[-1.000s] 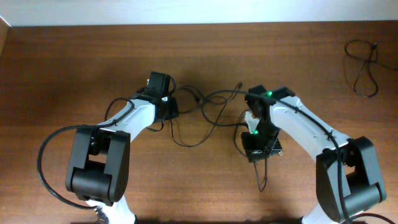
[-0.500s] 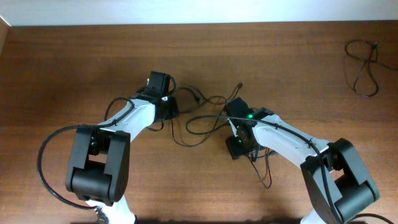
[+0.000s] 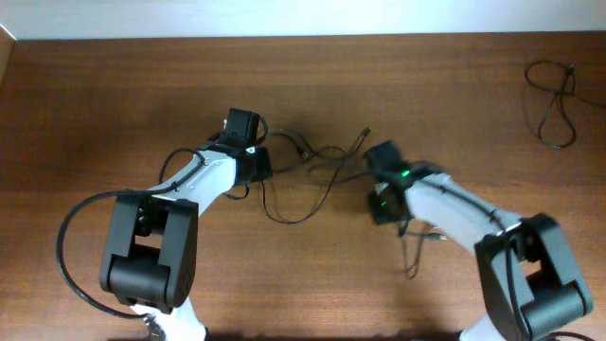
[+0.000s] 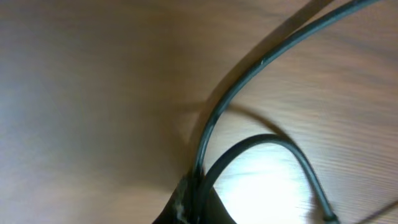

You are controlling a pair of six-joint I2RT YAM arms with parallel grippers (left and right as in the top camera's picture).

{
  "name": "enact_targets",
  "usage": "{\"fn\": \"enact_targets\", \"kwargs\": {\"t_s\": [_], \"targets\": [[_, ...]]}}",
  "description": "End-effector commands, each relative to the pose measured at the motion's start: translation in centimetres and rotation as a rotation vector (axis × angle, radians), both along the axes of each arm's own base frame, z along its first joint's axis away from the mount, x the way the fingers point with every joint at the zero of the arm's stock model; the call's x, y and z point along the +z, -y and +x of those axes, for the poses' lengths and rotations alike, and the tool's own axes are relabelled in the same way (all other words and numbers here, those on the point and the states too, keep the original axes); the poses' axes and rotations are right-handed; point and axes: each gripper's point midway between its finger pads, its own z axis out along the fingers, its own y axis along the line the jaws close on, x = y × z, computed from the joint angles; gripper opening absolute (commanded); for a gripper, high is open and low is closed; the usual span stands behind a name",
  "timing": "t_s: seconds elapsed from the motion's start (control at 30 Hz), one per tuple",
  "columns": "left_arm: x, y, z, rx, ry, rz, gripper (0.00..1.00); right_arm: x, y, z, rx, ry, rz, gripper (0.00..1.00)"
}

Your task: Untangle cables

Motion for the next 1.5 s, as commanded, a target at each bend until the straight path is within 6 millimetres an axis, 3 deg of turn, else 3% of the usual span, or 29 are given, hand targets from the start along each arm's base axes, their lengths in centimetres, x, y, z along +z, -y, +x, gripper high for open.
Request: {"fn": "enact_targets", "kwargs": {"t_s": [0.0, 0.1, 0.2, 0.33, 0.4, 0.47, 0.53, 0.6, 0.73, 0.77, 0.9, 0.97, 1.03, 1.1, 1.2, 1.23, 1.3, 1.33, 1.4, 1.47], "targets": [[-3.1, -0.7, -2.5, -0.002, -0.112, 0.046, 0.24, 1.3, 8.9, 2.8, -0.244, 0.027, -0.142, 0.04], [-3.1, -0.8, -2.7, -0.001, -0.118, 0.048, 0.27, 1.7, 16.9, 2.7, -0.543, 0.032, -0.136, 0.04], [-3.1, -0.6, -2.7, -0.005, -0.118, 0.048, 0.29, 2.5, 25.1, 4.9, -0.801, 0.212, -0.026, 0.04], [-3.2, -0.6, -2.8, -0.006, -0.122, 0.049, 0.15, 6.6, 34.7, 8.4, -0.880, 0.564, -0.016, 0.04], [-3.2, -0.7, -3.0, -0.006, -0.130, 0.050, 0.14, 8.2, 38.3, 7.8, -0.887, 0.624, -0.094, 0.04], [-3.2, -0.7, -3.0, -0.006, -0.130, 0.050, 0.15, 9.6, 42.1, 5.7, -0.982, 0.643, -0.195, 0.04], [-3.2, -0.7, -3.0, -0.006, -0.129, 0.050, 0.16, 10.3, 44.6, 4.0, -1.040, 0.655, -0.227, 0.04], [-3.2, -0.6, -3.0, -0.006, -0.129, 0.050, 0.15, 9.9, 45.6, 2.4, -1.078, 0.631, -0.235, 0.05], [-3.2, -0.6, -3.0, -0.006, -0.129, 0.050, 0.21, 8.5, 44.8, 1.0, -1.093, 0.544, -0.220, 0.89], [-3.2, -0.6, -3.0, -0.007, -0.129, 0.050, 0.22, 8.1, 44.5, 0.7, -1.096, 0.517, -0.215, 0.99], [-3.2, -0.4, -3.1, -0.014, -0.129, 0.051, 0.30, 7.6, 43.7, -0.8, -1.117, 0.423, -0.220, 0.98], [-3.2, -0.4, -3.1, -0.014, -0.129, 0.051, 0.31, 8.8, 44.2, -0.6, -1.152, 0.437, -0.226, 0.98], [-3.2, -0.3, -3.1, -0.014, -0.129, 0.051, 0.32, 11.3, 44.3, 1.2, -1.126, 0.492, -0.163, 0.98], [-3.2, -0.4, -3.1, -0.014, -0.129, 0.051, 0.33, 15.2, 45.0, 2.3, -1.130, 0.566, -0.160, 0.98], [-3.2, -0.3, -3.1, -0.014, -0.129, 0.051, 0.31, 22.8, 45.4, 4.8, -1.074, 0.735, -0.108, 0.98], [-3.2, -0.4, -3.1, -0.014, -0.129, 0.050, 0.24, 24.4, 45.1, 5.4, -1.049, 0.771, -0.076, 0.98], [-3.2, -0.3, -3.1, -0.014, -0.129, 0.050, 0.00, 27.8, 44.0, 6.4, -0.994, 0.841, -0.018, 0.98], [-3.2, -0.1, -3.1, -0.018, -0.132, 0.039, 0.00, 28.9, 43.5, 6.5, -0.979, 0.861, -0.009, 0.98], [-2.9, 2.3, -2.9, -0.060, -0.127, -0.088, 0.00, 31.3, 40.9, 6.5, -0.935, 0.882, 0.004, 0.98], [-1.2, 6.7, -1.3, -0.155, -0.048, -0.284, 0.00, 31.9, 37.3, 7.2, -0.877, 0.856, 0.036, 0.98]]}}
